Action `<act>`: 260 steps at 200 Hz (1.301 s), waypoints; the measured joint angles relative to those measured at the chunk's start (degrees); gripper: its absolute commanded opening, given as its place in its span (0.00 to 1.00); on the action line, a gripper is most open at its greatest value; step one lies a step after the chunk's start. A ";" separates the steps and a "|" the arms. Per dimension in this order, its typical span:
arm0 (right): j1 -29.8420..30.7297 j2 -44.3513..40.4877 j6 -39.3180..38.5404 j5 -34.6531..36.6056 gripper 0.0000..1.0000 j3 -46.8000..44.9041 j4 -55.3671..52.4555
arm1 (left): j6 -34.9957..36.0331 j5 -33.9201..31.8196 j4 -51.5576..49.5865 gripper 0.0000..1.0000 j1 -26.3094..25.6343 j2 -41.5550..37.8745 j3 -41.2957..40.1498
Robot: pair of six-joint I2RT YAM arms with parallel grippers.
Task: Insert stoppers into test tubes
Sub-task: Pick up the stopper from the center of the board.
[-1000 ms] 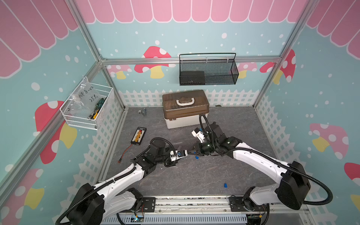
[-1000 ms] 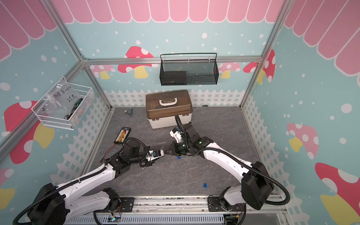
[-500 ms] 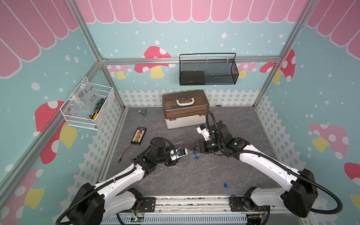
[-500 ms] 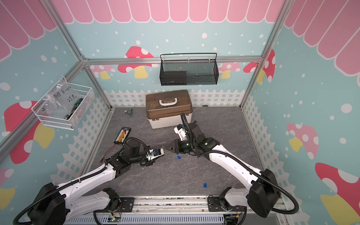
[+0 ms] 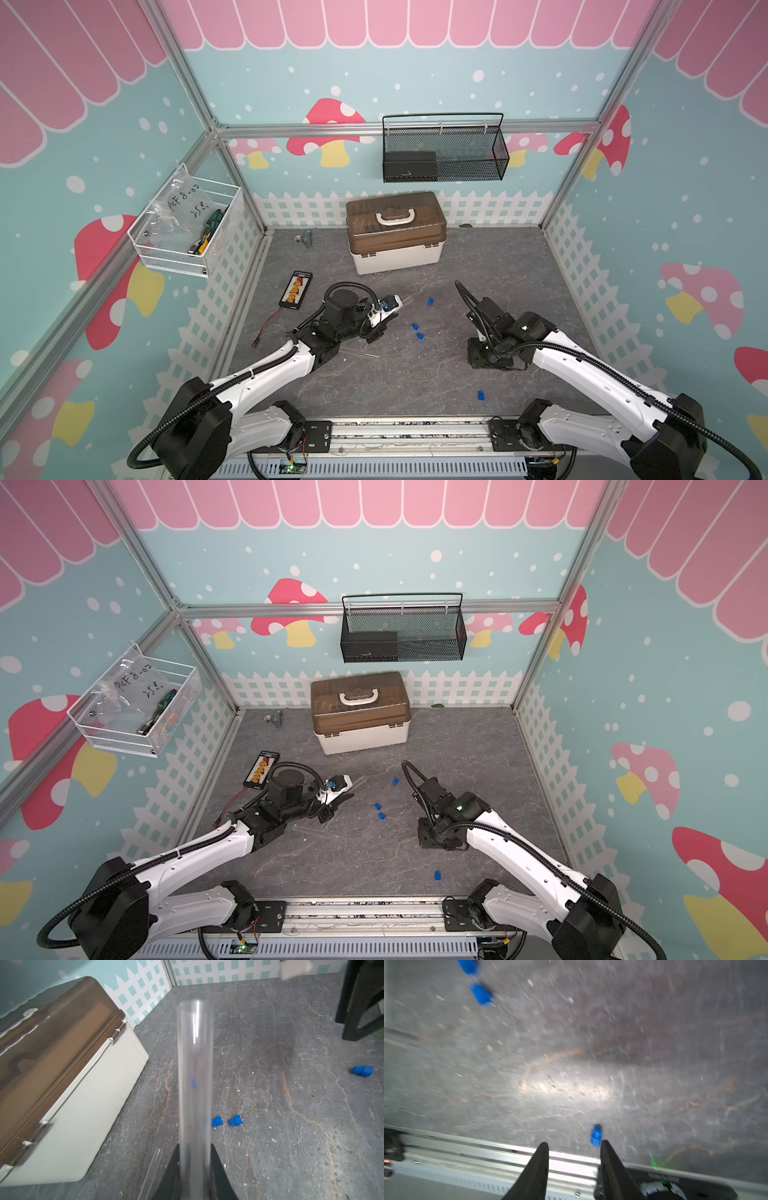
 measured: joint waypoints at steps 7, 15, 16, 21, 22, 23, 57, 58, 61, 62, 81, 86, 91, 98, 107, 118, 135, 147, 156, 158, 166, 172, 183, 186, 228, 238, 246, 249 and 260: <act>0.07 -0.68 0.57 0.17 0.43 -1.88 -1.16 | -0.02 0.02 0.00 0.00 0.00 0.00 0.00; 0.11 -0.92 1.22 0.00 0.44 -3.98 -2.10 | -0.02 0.02 0.00 0.00 0.00 0.00 0.00; 0.13 -0.92 1.25 -0.02 0.44 -4.13 -2.14 | -0.02 0.02 0.00 0.00 0.00 0.00 0.00; 0.17 -0.85 1.66 -0.37 0.44 -5.29 -2.25 | -0.02 0.02 0.04 0.00 0.00 0.00 0.00; 0.17 -0.85 1.70 -0.39 0.45 -5.44 -2.23 | -0.02 0.02 0.04 0.00 0.00 0.00 0.00; 0.17 -0.83 1.75 -0.52 0.45 -5.73 -2.21 | -0.02 0.02 0.04 0.00 0.00 0.00 0.00; 0.33 0.15 2.95 -2.93 0.47 -9.73 -1.07 | 0.02 0.02 0.20 0.00 0.00 -0.02 0.00; 0.33 0.20 2.95 -2.99 0.47 -9.73 -1.03 | 0.02 0.02 0.20 0.00 0.00 -0.02 0.00; 0.33 0.39 2.95 -3.19 0.47 -9.77 -0.79 | 0.02 0.00 0.20 0.00 0.00 -0.02 0.00; 0.37 0.55 2.95 -3.32 0.47 -9.79 -0.66 | 0.02 0.02 0.22 0.00 0.00 -0.02 0.00; 1.20 2.14 2.93 -4.94 0.47 -10.38 1.68 | 0.02 0.02 0.35 0.00 0.00 -0.02 0.00; 1.49 2.45 2.93 -5.31 0.47 -10.71 2.34 | 0.02 0.02 0.37 0.00 0.00 -0.02 0.00; 1.75 2.71 2.93 -5.62 0.46 -11.10 2.99 | 0.02 0.02 0.37 0.00 0.00 -0.02 0.00; 2.01 2.95 2.93 -6.01 0.45 -11.76 3.85 | 0.02 0.02 0.37 0.00 0.00 -0.02 0.00; 2.19 3.28 2.95 -6.43 0.43 -12.76 4.85 | 0.02 0.02 0.37 0.00 0.00 -0.02 0.00; 2.47 3.76 3.06 -6.93 0.42 -13.81 5.88 | 0.04 0.02 0.35 0.00 0.00 -0.02 0.00; 2.93 4.90 3.15 -7.50 0.38 -14.91 7.37 | 0.04 0.04 0.35 0.00 0.00 0.00 0.00; 3.32 5.55 3.34 -7.63 0.36 -15.30 8.37 | 0.04 0.04 0.35 0.00 0.00 0.00 0.00; 3.54 6.01 3.34 -7.63 0.34 -15.37 8.94 | 0.04 0.04 0.35 0.00 0.00 0.00 0.00; 3.58 6.10 3.37 -7.61 0.34 -15.39 9.07 | 0.04 0.07 0.35 0.00 0.00 0.00 0.00; 3.65 6.45 3.37 -7.61 0.33 -15.39 9.57 | 0.04 0.07 0.35 0.00 0.00 0.00 0.00; 3.65 6.69 3.37 -7.50 0.33 -15.39 9.94 | 0.07 0.07 0.35 0.00 0.00 0.00 0.00; 3.65 7.15 3.32 -7.32 0.31 -15.39 10.47 | 0.15 0.07 0.35 0.00 0.00 0.00 0.00; 3.65 7.28 3.34 -7.26 0.29 -15.39 10.56 | 0.20 0.09 0.33 0.00 0.00 0.00 0.00; 3.69 8.17 3.32 -6.80 0.25 -15.39 11.26 | 0.33 0.24 0.31 0.00 0.00 0.00 0.00; 3.72 8.24 3.32 -6.75 0.24 -15.39 11.23 | 0.44 0.24 0.28 0.00 0.00 0.00 0.00; 3.80 8.28 3.34 -6.62 0.23 -15.39 11.19 | 0.46 0.24 0.26 0.00 0.00 0.00 0.00; 3.85 8.28 3.34 -6.56 0.23 -15.39 11.19 | 0.48 0.24 0.26 0.00 0.00 0.00 0.00; 3.98 8.35 3.34 -6.38 0.22 -15.37 11.15 | 0.48 0.24 0.15 0.00 0.00 -0.02 0.00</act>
